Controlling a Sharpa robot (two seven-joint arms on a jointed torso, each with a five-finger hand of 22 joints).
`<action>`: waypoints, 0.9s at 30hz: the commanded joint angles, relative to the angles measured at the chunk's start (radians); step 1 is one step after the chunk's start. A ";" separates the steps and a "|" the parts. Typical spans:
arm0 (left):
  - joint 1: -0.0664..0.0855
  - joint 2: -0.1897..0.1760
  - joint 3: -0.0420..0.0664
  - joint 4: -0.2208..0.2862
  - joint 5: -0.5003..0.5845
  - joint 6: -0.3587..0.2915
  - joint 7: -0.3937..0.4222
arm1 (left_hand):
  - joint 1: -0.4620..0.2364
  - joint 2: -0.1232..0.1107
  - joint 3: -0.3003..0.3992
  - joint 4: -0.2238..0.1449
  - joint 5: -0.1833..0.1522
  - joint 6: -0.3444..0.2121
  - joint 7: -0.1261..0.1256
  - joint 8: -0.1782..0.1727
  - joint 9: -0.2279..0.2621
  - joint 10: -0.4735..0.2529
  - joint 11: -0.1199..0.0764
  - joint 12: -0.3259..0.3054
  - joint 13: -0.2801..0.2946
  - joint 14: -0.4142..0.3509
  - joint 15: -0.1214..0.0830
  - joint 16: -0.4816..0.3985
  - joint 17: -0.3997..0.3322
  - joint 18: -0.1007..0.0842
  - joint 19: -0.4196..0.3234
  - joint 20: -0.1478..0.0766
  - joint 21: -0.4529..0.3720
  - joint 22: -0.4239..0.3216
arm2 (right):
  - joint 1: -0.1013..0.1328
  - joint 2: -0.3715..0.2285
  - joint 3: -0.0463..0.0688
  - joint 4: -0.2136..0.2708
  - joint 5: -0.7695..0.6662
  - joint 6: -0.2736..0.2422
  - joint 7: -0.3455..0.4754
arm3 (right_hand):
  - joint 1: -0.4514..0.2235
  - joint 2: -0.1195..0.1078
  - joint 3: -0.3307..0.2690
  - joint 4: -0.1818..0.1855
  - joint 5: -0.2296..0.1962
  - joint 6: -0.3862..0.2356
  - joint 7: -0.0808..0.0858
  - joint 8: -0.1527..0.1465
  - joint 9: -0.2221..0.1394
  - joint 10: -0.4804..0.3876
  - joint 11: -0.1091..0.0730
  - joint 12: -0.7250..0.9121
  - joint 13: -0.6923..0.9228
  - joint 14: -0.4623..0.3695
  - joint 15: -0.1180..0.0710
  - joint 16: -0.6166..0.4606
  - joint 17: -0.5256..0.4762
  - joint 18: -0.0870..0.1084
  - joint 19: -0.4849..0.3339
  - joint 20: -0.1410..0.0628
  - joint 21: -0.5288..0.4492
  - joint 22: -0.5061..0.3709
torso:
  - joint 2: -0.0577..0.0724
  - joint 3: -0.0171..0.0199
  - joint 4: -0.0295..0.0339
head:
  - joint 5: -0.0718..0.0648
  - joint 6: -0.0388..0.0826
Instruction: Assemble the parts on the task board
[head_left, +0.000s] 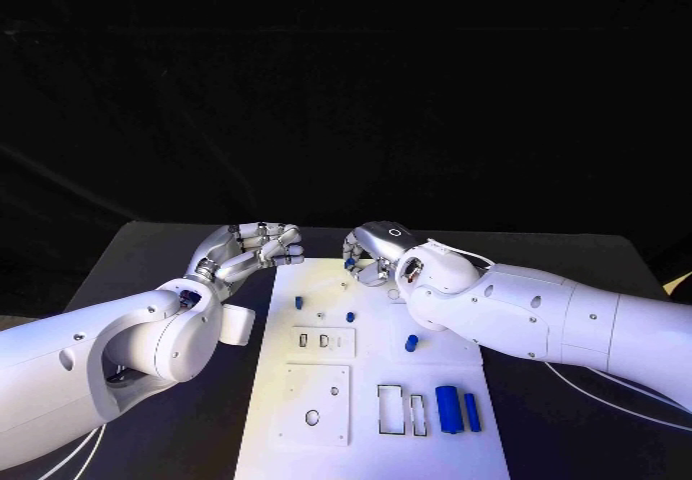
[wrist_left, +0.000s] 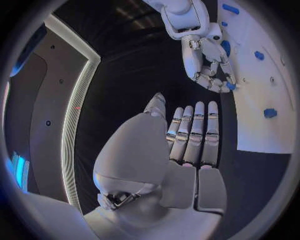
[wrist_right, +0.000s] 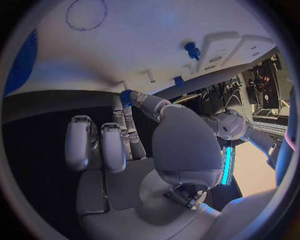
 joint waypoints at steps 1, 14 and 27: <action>0.003 0.001 0.001 -0.001 0.002 0.012 0.005 | -0.002 0.002 -0.006 0.001 -0.005 -0.005 0.013 -0.007 0.002 -0.006 -0.002 -0.003 -0.002 -0.009 0.000 -0.005 0.001 0.009 0.004 0.006 -0.003 -0.001 | -0.007 -0.005 -0.005 0.001 -0.018 0.039 -0.018 | 0.000 -0.009 0.006 0.002 -0.006 -0.002 -0.003 -0.003 0.018 -0.006 0.001 -0.002 0.001 0.045 0.004 0.005 0.000 -0.014 -0.002 0.006 -0.002 0.000 | 0.001 0.0003 -0.0007 | 0.001 0.000; 0.003 0.001 0.001 -0.008 0.002 0.012 0.005 | -0.002 0.002 -0.007 0.001 -0.006 -0.006 0.014 -0.007 0.002 -0.007 -0.002 -0.004 -0.002 -0.010 0.000 -0.007 0.001 0.009 0.004 0.006 -0.004 -0.002 | -0.008 -0.013 -0.005 0.012 -0.027 0.019 -0.026 | 0.000 -0.010 0.006 0.002 -0.005 0.000 -0.003 -0.003 0.019 -0.005 0.001 -0.001 0.001 0.045 0.004 0.005 0.000 -0.015 0.000 0.007 0.001 0.004 | 0.002 0.0011 -0.0008 | 0.003 0.003; 0.003 0.002 0.001 -0.012 0.002 0.014 0.003 | -0.001 0.002 -0.008 0.000 -0.006 -0.008 0.014 -0.009 0.002 -0.010 -0.002 -0.006 -0.002 -0.012 0.001 -0.010 0.002 0.009 0.004 0.007 -0.005 -0.003 | -0.008 -0.012 -0.005 0.019 -0.027 0.008 -0.025 | -0.004 -0.014 0.005 0.003 -0.004 0.000 -0.003 -0.003 0.020 -0.004 0.001 0.000 0.001 0.045 0.004 0.006 0.001 -0.015 0.001 0.007 0.001 0.005 | 0.003 0.0003 0.0004 | 0.003 0.005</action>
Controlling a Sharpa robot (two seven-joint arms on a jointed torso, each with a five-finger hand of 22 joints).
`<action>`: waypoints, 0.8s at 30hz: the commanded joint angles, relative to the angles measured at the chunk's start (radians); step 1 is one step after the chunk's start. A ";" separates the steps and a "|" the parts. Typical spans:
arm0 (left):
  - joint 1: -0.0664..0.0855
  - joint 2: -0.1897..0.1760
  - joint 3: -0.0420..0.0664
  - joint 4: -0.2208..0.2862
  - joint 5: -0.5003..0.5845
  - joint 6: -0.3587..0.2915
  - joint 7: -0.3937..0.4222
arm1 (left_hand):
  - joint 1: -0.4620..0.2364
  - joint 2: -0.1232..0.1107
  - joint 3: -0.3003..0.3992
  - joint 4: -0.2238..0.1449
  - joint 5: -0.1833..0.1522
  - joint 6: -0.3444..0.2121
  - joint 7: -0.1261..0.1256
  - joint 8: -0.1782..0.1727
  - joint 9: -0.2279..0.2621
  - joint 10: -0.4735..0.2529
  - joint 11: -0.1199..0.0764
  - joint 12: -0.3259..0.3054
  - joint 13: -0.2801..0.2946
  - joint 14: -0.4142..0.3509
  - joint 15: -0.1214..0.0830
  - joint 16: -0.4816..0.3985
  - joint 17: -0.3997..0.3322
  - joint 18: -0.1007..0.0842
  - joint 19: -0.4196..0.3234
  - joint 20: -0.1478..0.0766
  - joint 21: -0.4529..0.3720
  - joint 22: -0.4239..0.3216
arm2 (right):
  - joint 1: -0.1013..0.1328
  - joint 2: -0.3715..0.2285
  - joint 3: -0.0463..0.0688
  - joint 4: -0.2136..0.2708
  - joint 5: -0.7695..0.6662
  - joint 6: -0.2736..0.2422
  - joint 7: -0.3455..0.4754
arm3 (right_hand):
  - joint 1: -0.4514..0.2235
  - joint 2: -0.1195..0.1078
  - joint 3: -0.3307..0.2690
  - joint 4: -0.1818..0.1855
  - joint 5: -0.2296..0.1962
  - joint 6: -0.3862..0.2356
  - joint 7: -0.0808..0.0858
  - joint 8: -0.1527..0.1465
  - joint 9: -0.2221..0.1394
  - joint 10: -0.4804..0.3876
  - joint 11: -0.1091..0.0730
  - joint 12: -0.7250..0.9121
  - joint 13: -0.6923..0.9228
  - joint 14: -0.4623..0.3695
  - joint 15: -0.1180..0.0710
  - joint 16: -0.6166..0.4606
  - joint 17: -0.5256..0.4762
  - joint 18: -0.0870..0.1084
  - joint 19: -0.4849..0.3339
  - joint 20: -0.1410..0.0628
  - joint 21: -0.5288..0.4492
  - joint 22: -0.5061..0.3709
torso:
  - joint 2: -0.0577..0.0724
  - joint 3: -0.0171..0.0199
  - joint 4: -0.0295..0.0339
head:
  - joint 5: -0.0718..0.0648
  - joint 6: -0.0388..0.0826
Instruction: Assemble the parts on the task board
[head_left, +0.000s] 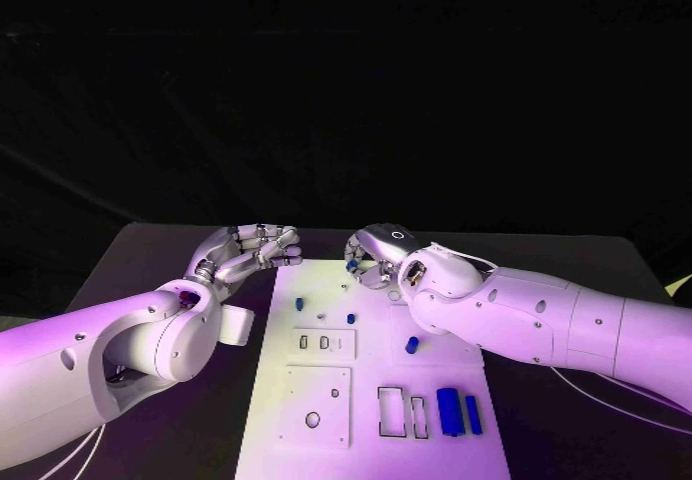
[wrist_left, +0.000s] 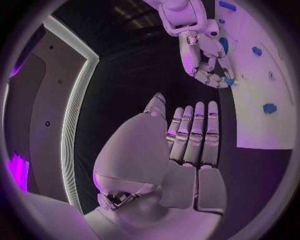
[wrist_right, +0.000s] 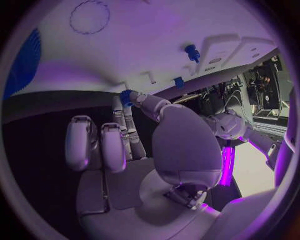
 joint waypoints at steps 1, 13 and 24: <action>0.002 0.001 0.001 0.001 0.002 0.014 0.004 | -0.001 0.002 -0.008 0.000 -0.006 -0.008 0.014 -0.005 0.001 -0.007 0.002 -0.006 -0.001 -0.005 0.001 -0.005 0.001 0.009 0.000 0.003 -0.005 -0.001 | -0.006 0.000 -0.004 0.001 -0.013 0.021 -0.013 | 0.002 -0.008 0.005 0.003 -0.004 0.002 -0.002 0.007 0.001 -0.004 0.000 0.000 0.001 0.045 0.004 0.006 0.001 -0.015 0.001 0.007 0.001 0.001 | 0.001 -0.0007 0.0004 | 0.001 -0.001; 0.002 0.000 0.001 0.001 0.002 0.014 0.004 | -0.001 0.002 -0.008 0.000 -0.007 -0.009 0.015 -0.006 0.002 -0.009 0.002 -0.006 -0.001 -0.006 0.001 -0.006 0.001 0.009 0.000 0.003 -0.006 -0.002 | -0.006 -0.008 -0.004 0.006 -0.015 0.017 -0.018 | 0.000 -0.011 0.004 0.004 -0.005 0.002 -0.002 0.006 0.002 -0.004 0.000 0.001 0.000 0.045 0.004 0.007 0.001 -0.015 0.002 0.007 0.002 0.003 | 0.001 -0.0003 0.0002 | 0.003 -0.002; 0.002 -0.001 0.001 0.000 0.002 0.013 0.004 | -0.001 0.003 -0.009 0.000 -0.007 -0.009 0.015 -0.006 0.002 -0.010 0.001 -0.007 -0.002 -0.007 0.001 -0.007 0.002 0.009 0.000 0.004 -0.006 -0.002 | -0.006 -0.032 -0.003 0.037 -0.019 -0.029 -0.014 | 0.000 -0.011 0.005 0.004 -0.003 0.005 -0.003 0.007 0.003 -0.003 0.000 0.002 0.001 0.046 0.004 0.009 0.006 -0.017 0.006 0.008 0.006 0.010 | 0.001 -0.0002 -0.0004 | 0.004 -0.001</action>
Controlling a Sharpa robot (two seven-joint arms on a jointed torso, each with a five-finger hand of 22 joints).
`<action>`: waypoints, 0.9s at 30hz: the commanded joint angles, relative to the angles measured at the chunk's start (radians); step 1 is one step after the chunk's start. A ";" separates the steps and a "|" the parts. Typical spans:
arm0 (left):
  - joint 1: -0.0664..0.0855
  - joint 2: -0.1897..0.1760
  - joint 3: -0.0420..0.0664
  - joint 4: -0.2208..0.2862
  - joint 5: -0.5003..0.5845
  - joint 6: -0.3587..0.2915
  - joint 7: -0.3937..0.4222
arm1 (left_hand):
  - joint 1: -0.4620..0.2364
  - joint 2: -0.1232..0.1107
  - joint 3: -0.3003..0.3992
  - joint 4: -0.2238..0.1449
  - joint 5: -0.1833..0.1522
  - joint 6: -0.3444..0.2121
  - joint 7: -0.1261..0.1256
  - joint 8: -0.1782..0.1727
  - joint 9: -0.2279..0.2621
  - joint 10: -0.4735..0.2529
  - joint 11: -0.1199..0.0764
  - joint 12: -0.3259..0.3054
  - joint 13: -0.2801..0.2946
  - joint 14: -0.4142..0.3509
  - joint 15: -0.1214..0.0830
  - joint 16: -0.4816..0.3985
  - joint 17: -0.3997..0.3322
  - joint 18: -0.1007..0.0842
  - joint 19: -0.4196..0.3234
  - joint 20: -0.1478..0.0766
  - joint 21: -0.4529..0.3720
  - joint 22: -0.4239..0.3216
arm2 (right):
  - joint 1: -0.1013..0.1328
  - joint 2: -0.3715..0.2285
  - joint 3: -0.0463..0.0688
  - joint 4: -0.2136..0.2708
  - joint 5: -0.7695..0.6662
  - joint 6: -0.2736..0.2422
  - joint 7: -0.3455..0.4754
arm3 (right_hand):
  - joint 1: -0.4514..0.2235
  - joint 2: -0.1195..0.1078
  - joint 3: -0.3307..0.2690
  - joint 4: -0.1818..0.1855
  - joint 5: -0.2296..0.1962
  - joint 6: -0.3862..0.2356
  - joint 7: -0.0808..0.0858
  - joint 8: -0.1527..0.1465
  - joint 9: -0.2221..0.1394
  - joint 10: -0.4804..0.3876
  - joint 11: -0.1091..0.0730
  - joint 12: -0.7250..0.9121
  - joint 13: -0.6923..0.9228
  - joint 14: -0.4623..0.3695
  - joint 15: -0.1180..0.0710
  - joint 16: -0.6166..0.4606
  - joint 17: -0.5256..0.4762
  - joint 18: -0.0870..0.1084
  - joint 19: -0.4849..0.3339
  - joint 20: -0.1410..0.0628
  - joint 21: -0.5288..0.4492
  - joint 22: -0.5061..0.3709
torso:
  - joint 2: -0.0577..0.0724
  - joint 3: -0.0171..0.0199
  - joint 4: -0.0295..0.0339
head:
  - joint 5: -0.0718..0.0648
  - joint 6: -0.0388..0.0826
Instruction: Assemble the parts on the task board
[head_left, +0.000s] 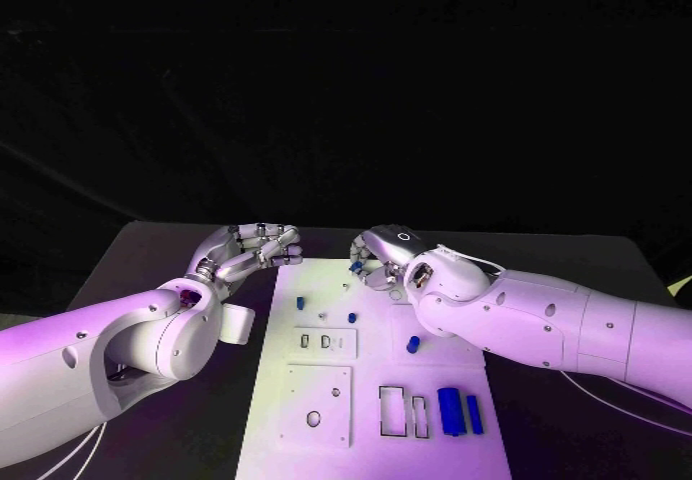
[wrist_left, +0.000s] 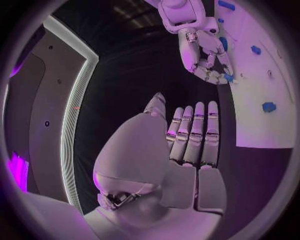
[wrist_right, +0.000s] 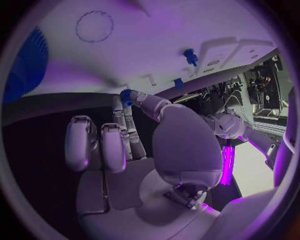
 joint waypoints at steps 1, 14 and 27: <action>0.002 0.001 0.001 0.001 0.001 0.013 0.006 | -0.001 0.003 -0.006 0.003 -0.003 -0.009 0.015 -0.006 0.001 -0.007 -0.002 -0.007 -0.002 -0.007 0.001 -0.003 0.001 0.009 0.000 0.004 -0.006 -0.001 | -0.002 -0.006 0.000 0.011 -0.016 -0.016 -0.007 | 0.000 -0.011 0.004 0.004 -0.001 0.006 -0.001 0.003 0.002 -0.003 -0.001 0.002 0.001 0.046 0.004 0.005 0.002 -0.017 0.003 0.004 0.007 0.003 | 0.000 0.0002 -0.0002 | 0.000 0.001; 0.002 0.001 0.001 -0.001 0.001 0.013 0.006 | -0.001 0.003 -0.006 0.003 -0.003 -0.009 0.015 -0.006 0.001 -0.007 -0.002 -0.007 -0.002 -0.007 0.001 -0.003 0.001 0.009 0.000 0.004 -0.006 -0.001 | -0.002 -0.004 0.001 0.020 -0.013 -0.017 -0.002 | 0.000 -0.011 0.005 0.005 -0.001 0.008 -0.002 0.004 0.002 -0.001 -0.001 0.003 0.002 0.047 0.004 0.007 0.004 -0.017 0.004 0.004 0.008 0.005 | 0.002 -0.0004 0.0010 | -0.001 0.001; 0.002 0.002 0.001 0.000 0.001 0.014 0.004 | 0.000 0.003 -0.007 0.002 -0.004 -0.011 0.014 -0.007 0.002 -0.010 -0.003 -0.007 -0.002 -0.008 0.001 -0.006 0.002 0.009 0.001 0.004 -0.008 -0.003 | -0.002 0.021 0.001 -0.014 -0.011 0.011 -0.006 | -0.002 -0.013 0.004 0.006 -0.003 0.008 -0.002 0.004 0.003 -0.001 -0.001 0.002 0.001 0.046 0.004 0.007 0.004 -0.017 0.004 0.004 0.008 0.005 | 0.002 -0.0014 0.0022 | -0.002 -0.002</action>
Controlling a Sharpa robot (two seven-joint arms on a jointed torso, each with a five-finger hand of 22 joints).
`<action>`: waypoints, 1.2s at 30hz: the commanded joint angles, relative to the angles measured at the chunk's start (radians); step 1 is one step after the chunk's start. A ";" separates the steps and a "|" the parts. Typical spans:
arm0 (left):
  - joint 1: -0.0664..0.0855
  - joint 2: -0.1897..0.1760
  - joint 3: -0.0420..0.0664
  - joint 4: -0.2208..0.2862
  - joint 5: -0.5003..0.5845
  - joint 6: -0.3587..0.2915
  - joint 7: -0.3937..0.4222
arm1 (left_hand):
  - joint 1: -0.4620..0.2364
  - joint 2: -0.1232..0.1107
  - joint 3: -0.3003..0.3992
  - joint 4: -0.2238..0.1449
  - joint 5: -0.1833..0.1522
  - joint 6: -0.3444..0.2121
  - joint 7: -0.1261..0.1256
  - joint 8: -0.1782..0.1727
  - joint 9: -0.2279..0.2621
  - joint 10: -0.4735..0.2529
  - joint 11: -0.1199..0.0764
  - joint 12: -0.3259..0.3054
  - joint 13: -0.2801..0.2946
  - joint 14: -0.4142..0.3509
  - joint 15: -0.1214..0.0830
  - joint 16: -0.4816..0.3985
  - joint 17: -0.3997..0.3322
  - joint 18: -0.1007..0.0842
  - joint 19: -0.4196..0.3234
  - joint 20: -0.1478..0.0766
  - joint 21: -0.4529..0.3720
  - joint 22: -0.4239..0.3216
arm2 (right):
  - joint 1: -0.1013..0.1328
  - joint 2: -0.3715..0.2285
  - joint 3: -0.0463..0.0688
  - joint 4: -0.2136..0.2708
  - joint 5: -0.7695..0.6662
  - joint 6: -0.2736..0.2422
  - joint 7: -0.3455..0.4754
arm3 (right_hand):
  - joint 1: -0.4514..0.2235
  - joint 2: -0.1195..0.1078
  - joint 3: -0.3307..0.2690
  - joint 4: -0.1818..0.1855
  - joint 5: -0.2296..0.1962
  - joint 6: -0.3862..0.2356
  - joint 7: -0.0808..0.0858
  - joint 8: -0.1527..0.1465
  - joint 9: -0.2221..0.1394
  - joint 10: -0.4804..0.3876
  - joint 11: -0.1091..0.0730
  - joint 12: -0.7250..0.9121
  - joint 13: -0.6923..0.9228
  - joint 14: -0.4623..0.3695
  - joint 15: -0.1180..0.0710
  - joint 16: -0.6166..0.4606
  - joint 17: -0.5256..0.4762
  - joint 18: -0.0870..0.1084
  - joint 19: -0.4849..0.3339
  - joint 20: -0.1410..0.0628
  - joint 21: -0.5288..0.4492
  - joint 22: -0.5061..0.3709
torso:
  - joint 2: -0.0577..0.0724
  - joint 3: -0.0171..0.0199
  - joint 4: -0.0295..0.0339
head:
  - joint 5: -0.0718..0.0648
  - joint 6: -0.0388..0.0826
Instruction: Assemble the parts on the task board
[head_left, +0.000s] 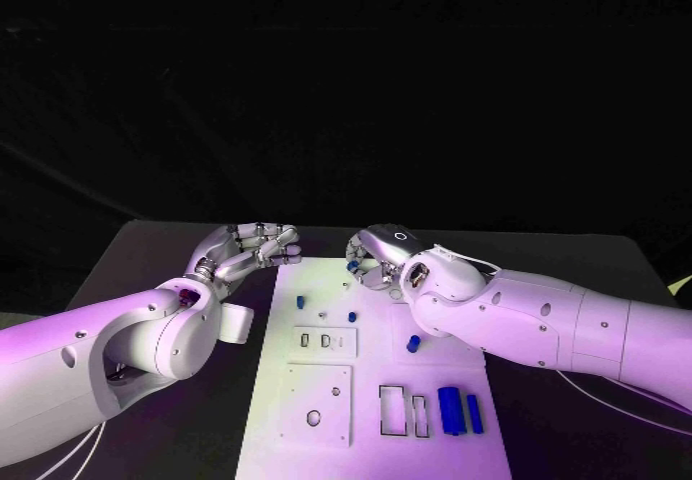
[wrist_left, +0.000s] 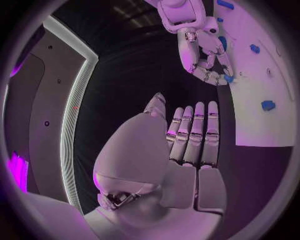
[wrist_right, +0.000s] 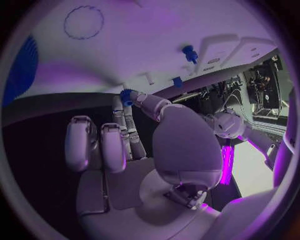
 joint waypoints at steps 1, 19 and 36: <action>0.002 0.002 0.001 0.002 0.001 0.014 0.005 | 0.000 0.003 -0.007 0.002 -0.004 -0.007 0.018 -0.003 0.001 -0.006 0.001 -0.007 -0.002 -0.008 0.001 -0.006 0.001 0.009 0.001 0.004 -0.004 -0.001 | 0.000 0.008 0.000 -0.008 -0.011 0.024 -0.005 | -0.001 -0.012 0.001 0.003 0.001 0.008 0.002 0.006 0.001 -0.002 -0.001 0.002 0.001 0.046 0.004 0.007 0.001 -0.017 0.004 0.004 0.004 0.001 | 0.000 0.0001 -0.0007 | 0.000 -0.001; 0.002 0.004 0.001 -0.002 0.001 0.016 0.002 | 0.000 0.004 -0.007 0.002 -0.004 -0.008 0.018 -0.003 0.001 -0.008 0.001 -0.007 -0.002 -0.010 0.002 -0.008 0.001 0.009 0.001 0.004 -0.004 -0.002 | 0.000 0.006 0.000 -0.012 -0.015 0.053 -0.012 | -0.037 -0.081 -0.151 0.038 0.019 -0.102 0.035 -0.085 -0.040 -0.112 0.026 0.005 -0.015 0.024 0.033 -0.014 -0.060 0.001 -0.051 0.026 -0.050 -0.059 | -0.001 0.0012 -0.0026 | 0.001 -0.007; 0.002 -0.004 0.001 -0.007 0.002 0.016 0.001 | -0.001 0.004 -0.008 0.002 -0.005 -0.008 0.018 -0.004 0.001 -0.009 0.001 -0.007 -0.002 -0.010 0.002 -0.009 0.002 0.009 0.001 0.004 -0.005 -0.002 | 0.028 -0.239 0.015 0.201 0.151 0.041 -0.040 | 0.127 -0.037 -0.400 0.187 0.082 -0.077 0.022 -0.110 -0.080 0.004 -0.001 0.118 0.036 0.042 0.006 0.021 -0.014 -0.016 0.011 0.009 -0.017 0.015 | -0.009 0.0022 -0.0171 | -0.008 0.001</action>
